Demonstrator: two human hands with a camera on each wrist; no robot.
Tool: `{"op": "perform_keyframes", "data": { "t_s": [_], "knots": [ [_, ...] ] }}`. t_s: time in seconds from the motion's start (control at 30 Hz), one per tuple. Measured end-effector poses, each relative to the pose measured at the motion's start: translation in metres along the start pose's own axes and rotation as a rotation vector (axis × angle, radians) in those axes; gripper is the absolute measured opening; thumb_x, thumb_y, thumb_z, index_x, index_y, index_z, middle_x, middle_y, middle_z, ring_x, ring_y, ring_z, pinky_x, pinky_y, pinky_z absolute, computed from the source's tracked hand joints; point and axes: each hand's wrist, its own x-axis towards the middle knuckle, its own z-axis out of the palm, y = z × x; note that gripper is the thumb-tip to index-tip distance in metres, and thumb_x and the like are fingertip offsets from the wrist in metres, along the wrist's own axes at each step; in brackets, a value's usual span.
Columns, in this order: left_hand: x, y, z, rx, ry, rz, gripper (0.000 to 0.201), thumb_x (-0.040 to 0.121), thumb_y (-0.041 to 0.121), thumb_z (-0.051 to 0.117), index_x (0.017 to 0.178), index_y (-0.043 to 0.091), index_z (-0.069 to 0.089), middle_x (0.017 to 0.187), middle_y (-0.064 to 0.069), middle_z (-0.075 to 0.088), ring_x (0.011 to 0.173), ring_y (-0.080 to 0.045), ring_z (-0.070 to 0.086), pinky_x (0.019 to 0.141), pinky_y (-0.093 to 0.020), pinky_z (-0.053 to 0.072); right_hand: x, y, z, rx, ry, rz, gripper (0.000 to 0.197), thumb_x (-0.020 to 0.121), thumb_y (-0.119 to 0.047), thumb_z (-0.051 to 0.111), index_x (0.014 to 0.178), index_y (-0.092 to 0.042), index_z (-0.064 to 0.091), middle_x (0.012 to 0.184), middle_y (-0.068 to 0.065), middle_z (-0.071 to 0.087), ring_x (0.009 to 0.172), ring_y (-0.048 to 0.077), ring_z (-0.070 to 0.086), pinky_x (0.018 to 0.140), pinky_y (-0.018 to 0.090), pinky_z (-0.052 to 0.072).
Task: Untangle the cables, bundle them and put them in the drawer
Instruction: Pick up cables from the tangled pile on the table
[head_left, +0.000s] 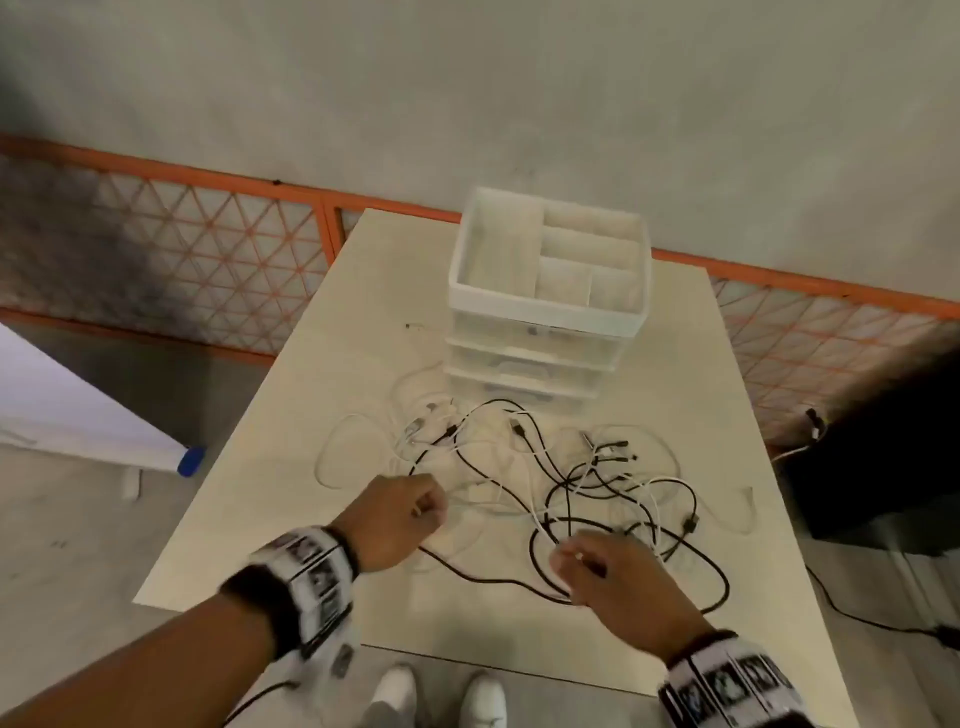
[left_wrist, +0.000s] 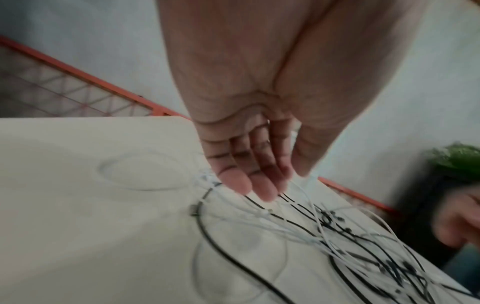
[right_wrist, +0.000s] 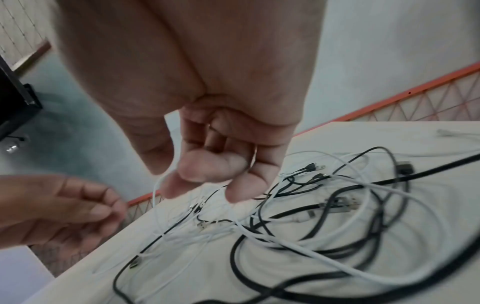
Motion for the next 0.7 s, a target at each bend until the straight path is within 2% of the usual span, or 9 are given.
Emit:
{"op": "perform_keyframes", "data": {
  "t_s": [0.07,0.13,0.2,0.27,0.33,0.43,0.5,0.6,0.7],
  "knots": [
    [0.026,0.019,0.013,0.033,0.062,0.046,0.026,0.091,0.013,0.060,0.116,0.014,0.064,0.105,-0.003,0.068,0.087,-0.013,0.061,0.077,-0.012,0.042,0.021,-0.003,0.002,0.016,0.111,0.002,0.014,0.094,-0.025,0.062,0.084,-0.026,0.071,0.071,-0.004,0.071,0.058,0.001,0.061,0.064,0.026,0.051],
    [0.049,0.042,0.031,0.116,-0.020,0.066,0.055,0.091,0.012,0.057,0.143,0.023,0.045,0.125,-0.012,0.058,0.111,-0.027,0.058,0.096,-0.029,0.044,0.038,-0.008,0.008,-0.032,0.128,0.001,0.012,0.094,-0.025,0.062,0.087,-0.025,0.072,0.075,-0.009,0.069,0.061,0.000,0.057,0.070,0.026,0.050],
    [0.065,0.053,0.049,0.230,-0.145,0.044,0.078,0.091,0.013,0.055,0.155,0.036,0.016,0.129,-0.016,0.051,0.119,-0.034,0.054,0.099,-0.039,0.045,0.048,-0.008,0.016,-0.064,0.121,0.014,0.013,0.093,-0.025,0.060,0.092,-0.024,0.073,0.087,-0.008,0.072,0.079,0.011,0.063,0.081,0.031,0.052],
    [0.074,0.058,0.060,0.349,-0.218,0.018,0.084,0.092,0.018,0.055,0.156,0.038,0.004,0.129,-0.020,0.052,0.115,-0.038,0.057,0.091,-0.040,0.047,0.053,-0.003,0.022,-0.099,0.105,0.036,0.016,0.091,-0.027,0.057,0.094,-0.026,0.073,0.097,-0.004,0.074,0.093,0.019,0.065,0.085,0.035,0.052],
    [0.078,0.061,0.065,0.466,-0.250,-0.020,0.074,0.091,0.021,0.056,0.155,0.029,0.019,0.131,-0.021,0.055,0.114,-0.039,0.059,0.086,-0.039,0.048,0.053,-0.004,0.023,-0.084,0.109,0.037,0.019,0.087,-0.029,0.053,0.092,-0.030,0.072,0.098,-0.006,0.074,0.094,0.018,0.065,0.086,0.039,0.054],
    [0.075,0.059,0.062,0.623,-0.245,-0.067,0.036,0.091,0.014,0.052,0.127,0.013,0.054,0.125,-0.016,0.059,0.109,-0.033,0.062,0.077,-0.033,0.045,0.052,-0.005,0.019,-0.021,0.163,0.017,0.019,0.089,-0.023,0.057,0.100,-0.032,0.071,0.097,-0.008,0.073,0.094,0.013,0.065,0.088,0.034,0.054],
    [0.074,0.060,0.053,0.637,-0.198,-0.063,0.026,0.093,0.017,0.051,0.118,0.010,0.057,0.122,-0.015,0.060,0.107,-0.032,0.062,0.074,-0.031,0.042,0.047,-0.008,0.015,-0.003,0.199,0.008,0.026,0.091,-0.027,0.063,0.116,-0.036,0.064,0.094,-0.009,0.070,0.091,0.010,0.064,0.084,0.027,0.051],
    [0.069,0.080,0.022,0.479,-0.120,-0.013,0.025,0.093,0.030,0.061,0.110,0.012,0.062,0.111,-0.009,0.066,0.100,-0.027,0.064,0.079,-0.032,0.050,0.046,-0.010,0.010,0.019,0.240,-0.033,0.050,0.088,-0.039,0.069,0.135,-0.042,0.050,0.080,-0.007,0.063,0.079,0.008,0.060,0.070,0.021,0.044],
    [0.054,0.111,-0.028,0.254,-0.099,0.105,0.023,0.090,0.038,0.067,0.099,0.017,0.065,0.083,0.006,0.071,0.083,-0.016,0.068,0.074,-0.029,0.050,0.056,-0.011,0.012,0.020,0.287,-0.016,0.030,0.088,-0.049,0.064,0.117,-0.041,0.062,0.063,-0.007,0.056,0.065,0.009,0.056,0.067,0.028,0.049]
  ]
}}
